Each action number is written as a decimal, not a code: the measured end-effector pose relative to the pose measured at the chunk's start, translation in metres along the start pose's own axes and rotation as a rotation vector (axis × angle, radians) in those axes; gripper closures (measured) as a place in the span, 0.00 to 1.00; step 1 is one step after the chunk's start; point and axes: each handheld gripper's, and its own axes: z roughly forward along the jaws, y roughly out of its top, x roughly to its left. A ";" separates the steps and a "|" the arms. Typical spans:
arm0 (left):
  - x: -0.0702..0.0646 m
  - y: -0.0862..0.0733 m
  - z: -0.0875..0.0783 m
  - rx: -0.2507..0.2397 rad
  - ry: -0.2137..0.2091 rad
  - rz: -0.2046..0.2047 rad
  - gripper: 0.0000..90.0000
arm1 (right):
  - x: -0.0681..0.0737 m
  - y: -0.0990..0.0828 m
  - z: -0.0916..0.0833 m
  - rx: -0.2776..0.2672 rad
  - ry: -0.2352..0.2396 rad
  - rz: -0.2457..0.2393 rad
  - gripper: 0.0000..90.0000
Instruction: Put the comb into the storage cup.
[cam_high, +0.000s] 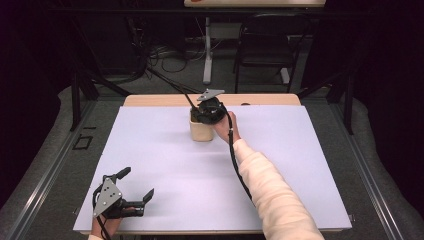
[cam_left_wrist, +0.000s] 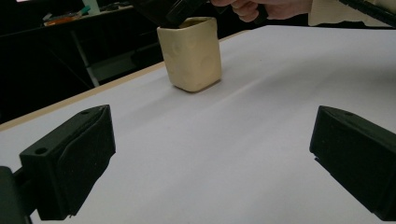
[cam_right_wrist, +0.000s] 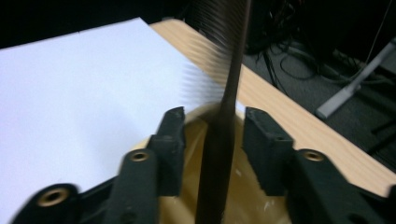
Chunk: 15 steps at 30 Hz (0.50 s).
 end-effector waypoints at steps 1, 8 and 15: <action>0.000 0.000 0.000 0.001 0.000 0.000 0.00 | 0.000 0.001 -0.002 0.014 -0.002 0.013 0.48; -0.001 0.000 0.001 0.003 0.000 0.001 0.00 | 0.003 0.008 -0.026 0.039 0.010 0.061 0.19; -0.001 0.000 0.002 0.008 0.002 0.004 0.00 | 0.011 0.008 -0.039 0.069 0.081 0.049 0.08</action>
